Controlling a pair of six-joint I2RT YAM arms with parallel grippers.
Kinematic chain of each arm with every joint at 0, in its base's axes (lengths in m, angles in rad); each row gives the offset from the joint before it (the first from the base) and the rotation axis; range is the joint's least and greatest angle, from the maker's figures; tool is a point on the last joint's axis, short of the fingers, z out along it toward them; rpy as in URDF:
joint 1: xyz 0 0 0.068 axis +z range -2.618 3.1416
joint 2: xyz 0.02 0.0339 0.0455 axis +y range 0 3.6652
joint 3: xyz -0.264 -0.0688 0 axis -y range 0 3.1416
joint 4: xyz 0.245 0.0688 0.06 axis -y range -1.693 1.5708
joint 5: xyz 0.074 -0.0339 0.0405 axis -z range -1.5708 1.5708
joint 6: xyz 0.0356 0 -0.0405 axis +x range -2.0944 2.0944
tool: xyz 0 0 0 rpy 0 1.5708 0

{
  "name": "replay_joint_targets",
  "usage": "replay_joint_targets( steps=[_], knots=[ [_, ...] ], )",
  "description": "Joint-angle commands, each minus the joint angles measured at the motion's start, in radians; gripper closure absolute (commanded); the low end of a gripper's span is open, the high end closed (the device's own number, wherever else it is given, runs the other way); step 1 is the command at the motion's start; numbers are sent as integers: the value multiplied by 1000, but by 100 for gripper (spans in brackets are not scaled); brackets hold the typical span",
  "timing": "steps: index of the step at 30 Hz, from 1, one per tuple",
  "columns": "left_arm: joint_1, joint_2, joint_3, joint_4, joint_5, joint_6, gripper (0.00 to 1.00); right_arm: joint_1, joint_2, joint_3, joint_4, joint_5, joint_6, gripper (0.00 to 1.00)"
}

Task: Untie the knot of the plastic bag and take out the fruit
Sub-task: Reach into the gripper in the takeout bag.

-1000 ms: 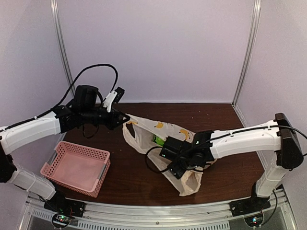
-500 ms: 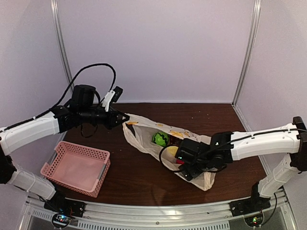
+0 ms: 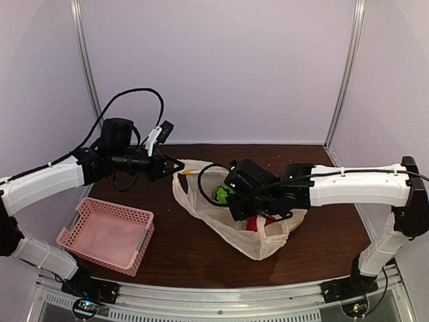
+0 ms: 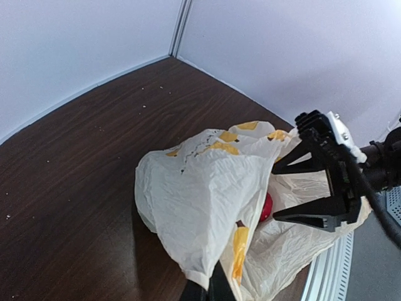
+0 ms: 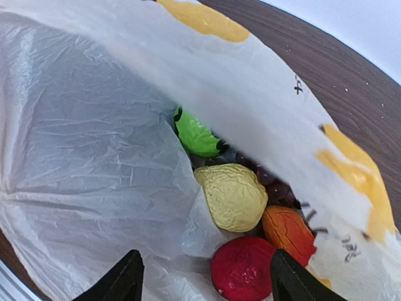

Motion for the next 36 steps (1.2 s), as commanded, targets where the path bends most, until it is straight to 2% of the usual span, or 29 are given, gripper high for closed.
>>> replay_joint_targets(
  steps=[1, 3, 7, 14, 29, 36],
  knots=[
    [-7, 10, -4, 42, 29, 17, 100, -39, 104, 51, 80, 20, -35, 32],
    [-8, 9, -5, 42, 29, 17, 100, -59, 145, 67, 98, 7, -43, 35],
    [-8, 8, -5, 42, 28, 16, 100, -104, 211, 59, 133, -19, -37, 36],
    [-8, 4, -5, 42, 21, 16, 100, -168, 279, 27, 205, -70, -20, 28],
    [-8, 8, -5, 38, 17, 17, 100, -219, 361, -62, 288, -116, 3, 13],
    [-8, 18, -4, 39, 22, 17, 100, -238, 403, -62, 376, -152, -45, 8]
  ],
)
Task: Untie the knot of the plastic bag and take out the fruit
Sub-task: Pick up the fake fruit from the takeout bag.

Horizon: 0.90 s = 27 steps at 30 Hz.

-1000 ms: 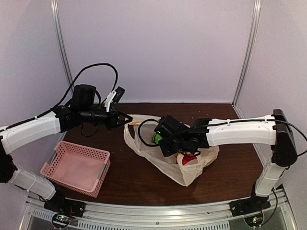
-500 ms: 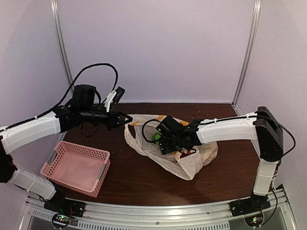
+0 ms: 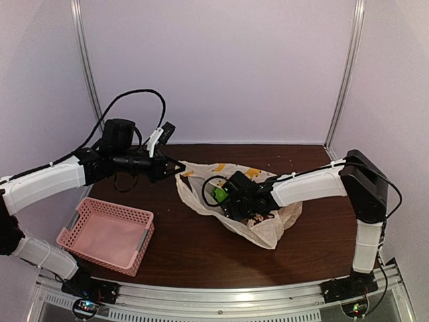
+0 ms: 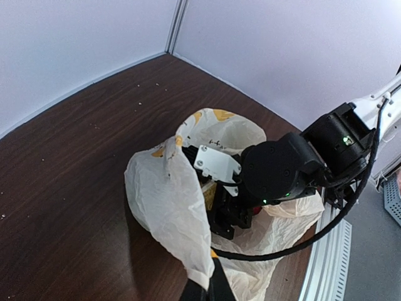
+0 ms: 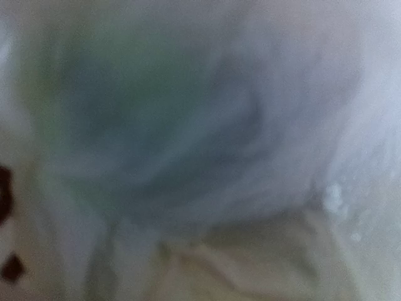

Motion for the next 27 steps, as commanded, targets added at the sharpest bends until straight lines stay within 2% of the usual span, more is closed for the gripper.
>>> replay_joint_targets(
  steps=[1, 6, 9, 20, 27],
  knots=[
    [-3, 10, -4, 40, 12, 14, 100, -19, 50, 0, 47, -17, -32, 10],
    [-3, 17, -4, 39, 11, 14, 100, -20, 24, 7, 62, -39, -54, 28],
    [-3, 20, -2, 39, 9, 12, 100, -19, -25, -10, 75, -61, -68, 34],
    [-3, 25, 1, 25, -37, 8, 100, -1, -287, -109, 178, -262, -171, 36],
    [-2, 20, 3, 12, -84, 9, 100, 7, -454, -199, 317, -485, -175, 36]
  ],
)
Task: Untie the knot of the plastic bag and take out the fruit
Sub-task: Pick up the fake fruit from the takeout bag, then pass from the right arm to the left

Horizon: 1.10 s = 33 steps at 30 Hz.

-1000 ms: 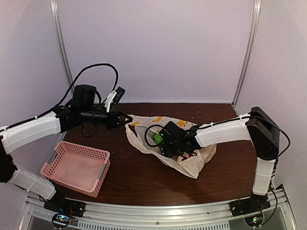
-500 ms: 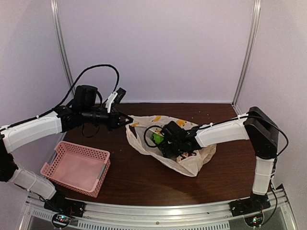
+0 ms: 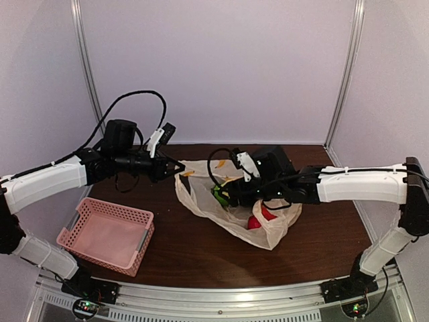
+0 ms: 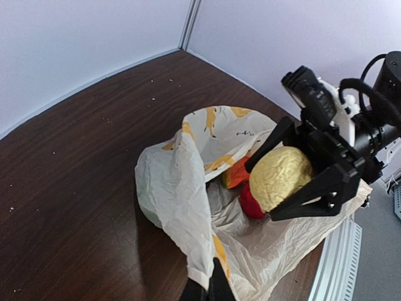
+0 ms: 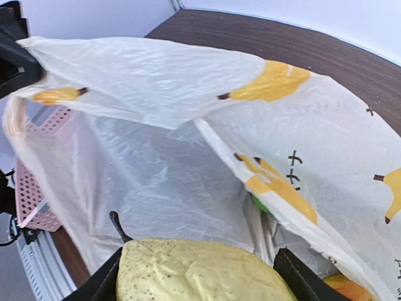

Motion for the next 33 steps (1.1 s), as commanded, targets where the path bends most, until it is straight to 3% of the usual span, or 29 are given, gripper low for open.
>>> replay_joint_targets(
  steps=[1, 6, 13, 14, 17, 21, 24, 28, 33],
  knots=[
    [-3, 6, 4, 12, -41, 11, 100, 12, -100, -67, 123, -180, -10, 36],
    [-3, 8, 6, 8, -48, 17, 100, 13, -179, -108, 250, -296, 22, 36],
    [-3, 7, 15, -16, -82, 39, 98, 14, -252, -99, 319, -317, 66, 35],
    [-3, 4, 21, -23, -91, 46, 91, 13, -258, -91, 313, -313, 66, 35],
    [-3, -33, 39, -47, -148, 63, 46, 14, -274, -88, 315, -317, 66, 35],
    [-7, -152, 12, -9, -188, 63, 15, 14, -294, -108, 353, -352, 83, 35],
    [-45, -267, -68, 98, -177, 77, 8, 14, -301, -108, 373, -397, 112, 34],
    [-211, -381, -184, 251, -212, 179, 7, 14, -303, -96, 414, -490, 192, 34],
    [-376, -394, -218, 345, -268, 264, 7, 21, -303, -90, 477, -608, 282, 33]
  ],
)
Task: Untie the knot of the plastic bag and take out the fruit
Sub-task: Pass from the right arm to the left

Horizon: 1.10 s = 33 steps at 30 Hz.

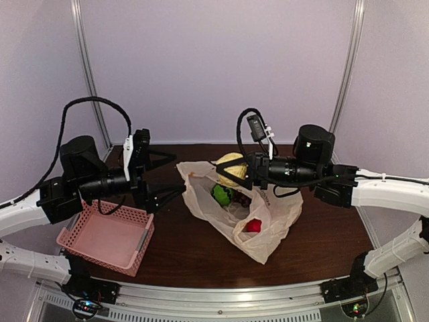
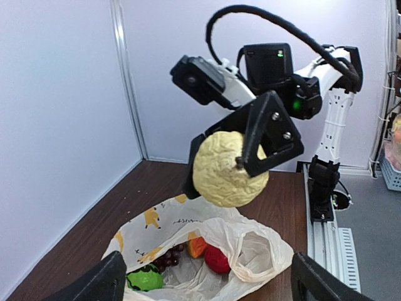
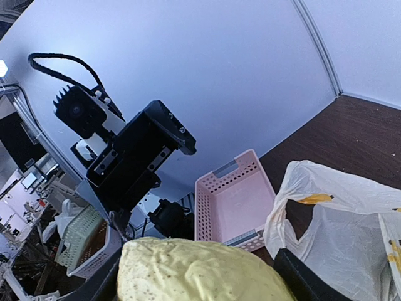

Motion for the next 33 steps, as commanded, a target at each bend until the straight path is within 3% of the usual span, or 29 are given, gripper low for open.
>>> replay_joint_targets(
  steps=[1, 7, 15, 25, 30, 33],
  knots=[
    [-88, 33, -22, 152, -55, 95, 7, 15, -20, 15, 94, -144, 107, 33],
    [-207, 152, 52, 193, -78, 159, 7, 54, -10, 36, 98, -190, 119, 33],
    [-227, 216, 70, 284, -42, 126, 4, 76, -5, 36, 96, -207, 118, 33],
    [-244, 270, 112, 286, 8, 119, 3, 95, 10, 39, 117, -209, 128, 33],
    [-245, 299, 148, 243, 39, 118, 15, 97, 14, 41, 120, -208, 131, 33],
    [-245, 303, 150, 236, 43, 116, 29, 97, 18, 41, 120, -205, 132, 32]
  ],
)
